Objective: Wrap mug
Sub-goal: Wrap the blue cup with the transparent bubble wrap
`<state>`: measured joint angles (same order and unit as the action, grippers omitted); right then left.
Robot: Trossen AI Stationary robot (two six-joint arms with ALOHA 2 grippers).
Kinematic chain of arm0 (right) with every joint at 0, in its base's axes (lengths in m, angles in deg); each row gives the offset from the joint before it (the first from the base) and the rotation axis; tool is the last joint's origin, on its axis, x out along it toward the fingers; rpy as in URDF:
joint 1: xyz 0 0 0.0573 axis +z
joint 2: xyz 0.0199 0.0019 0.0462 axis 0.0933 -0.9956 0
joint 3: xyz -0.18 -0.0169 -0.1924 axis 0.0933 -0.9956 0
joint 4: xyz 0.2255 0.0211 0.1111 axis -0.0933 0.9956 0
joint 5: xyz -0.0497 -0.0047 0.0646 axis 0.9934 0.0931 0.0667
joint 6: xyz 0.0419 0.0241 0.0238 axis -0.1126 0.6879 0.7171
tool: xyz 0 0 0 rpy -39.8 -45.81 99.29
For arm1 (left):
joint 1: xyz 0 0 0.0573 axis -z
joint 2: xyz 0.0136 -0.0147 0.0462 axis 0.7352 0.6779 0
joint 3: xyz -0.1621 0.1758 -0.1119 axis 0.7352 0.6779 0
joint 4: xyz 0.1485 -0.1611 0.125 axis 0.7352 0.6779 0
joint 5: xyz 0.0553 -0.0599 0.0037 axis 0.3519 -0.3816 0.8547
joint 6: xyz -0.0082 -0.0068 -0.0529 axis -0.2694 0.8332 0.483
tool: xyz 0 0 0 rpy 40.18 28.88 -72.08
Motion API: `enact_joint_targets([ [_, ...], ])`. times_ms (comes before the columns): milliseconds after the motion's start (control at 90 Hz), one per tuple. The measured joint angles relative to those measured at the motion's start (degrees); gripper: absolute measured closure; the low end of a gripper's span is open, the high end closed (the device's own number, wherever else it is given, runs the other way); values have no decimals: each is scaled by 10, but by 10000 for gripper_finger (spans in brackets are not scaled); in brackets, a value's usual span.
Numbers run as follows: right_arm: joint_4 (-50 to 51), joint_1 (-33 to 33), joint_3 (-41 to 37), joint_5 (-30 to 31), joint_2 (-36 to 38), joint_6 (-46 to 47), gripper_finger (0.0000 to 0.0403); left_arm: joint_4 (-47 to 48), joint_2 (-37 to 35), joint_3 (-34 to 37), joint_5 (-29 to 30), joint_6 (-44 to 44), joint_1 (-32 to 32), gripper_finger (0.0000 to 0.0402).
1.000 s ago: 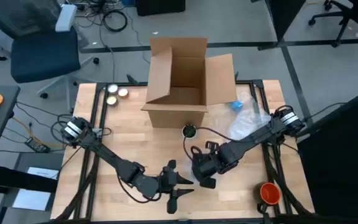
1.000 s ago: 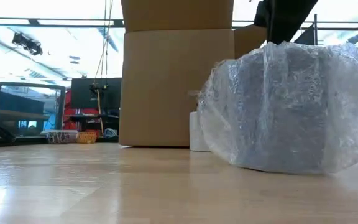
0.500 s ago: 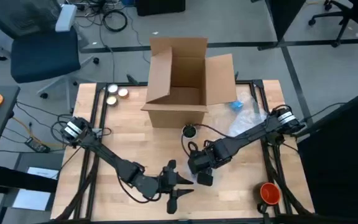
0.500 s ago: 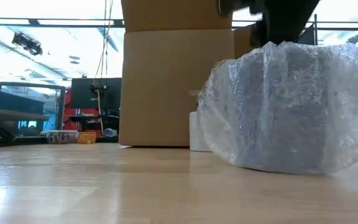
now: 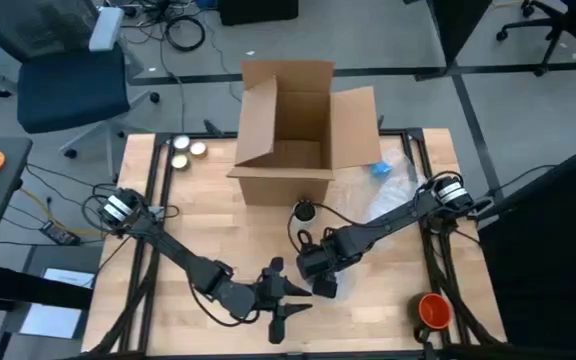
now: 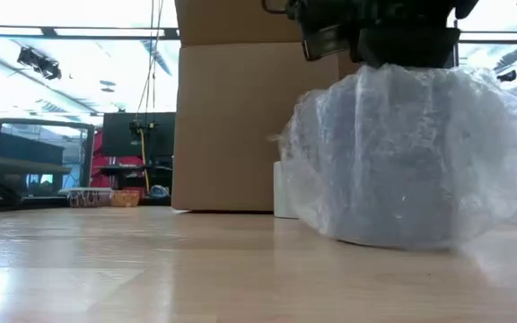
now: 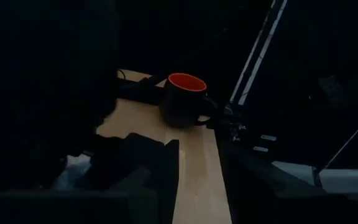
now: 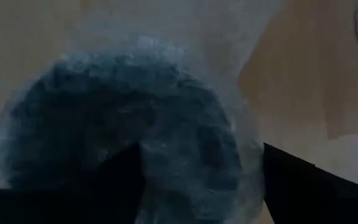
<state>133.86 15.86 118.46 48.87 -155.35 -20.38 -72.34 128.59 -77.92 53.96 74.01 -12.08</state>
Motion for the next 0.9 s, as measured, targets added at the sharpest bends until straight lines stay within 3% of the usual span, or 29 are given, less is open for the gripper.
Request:
enact_joint_targets([
  [211, 27, 6, 25, 3, 18, 5, 179, -8, 0, 0, 0, 0, 0, 296],
  [467, 111, 10, 78, 34, 24, 5, 170, -8, 0, 0, 0, 0, 0, 296],
  [667, 113, 2, 68, 47, 24, -3, 161, -8, 0, 0, 0, 0, 0, 296],
  [900, 56, -13, 18, 13, 24, -10, 142, -8, 0, 0, 0, 0, 0, 296],
])
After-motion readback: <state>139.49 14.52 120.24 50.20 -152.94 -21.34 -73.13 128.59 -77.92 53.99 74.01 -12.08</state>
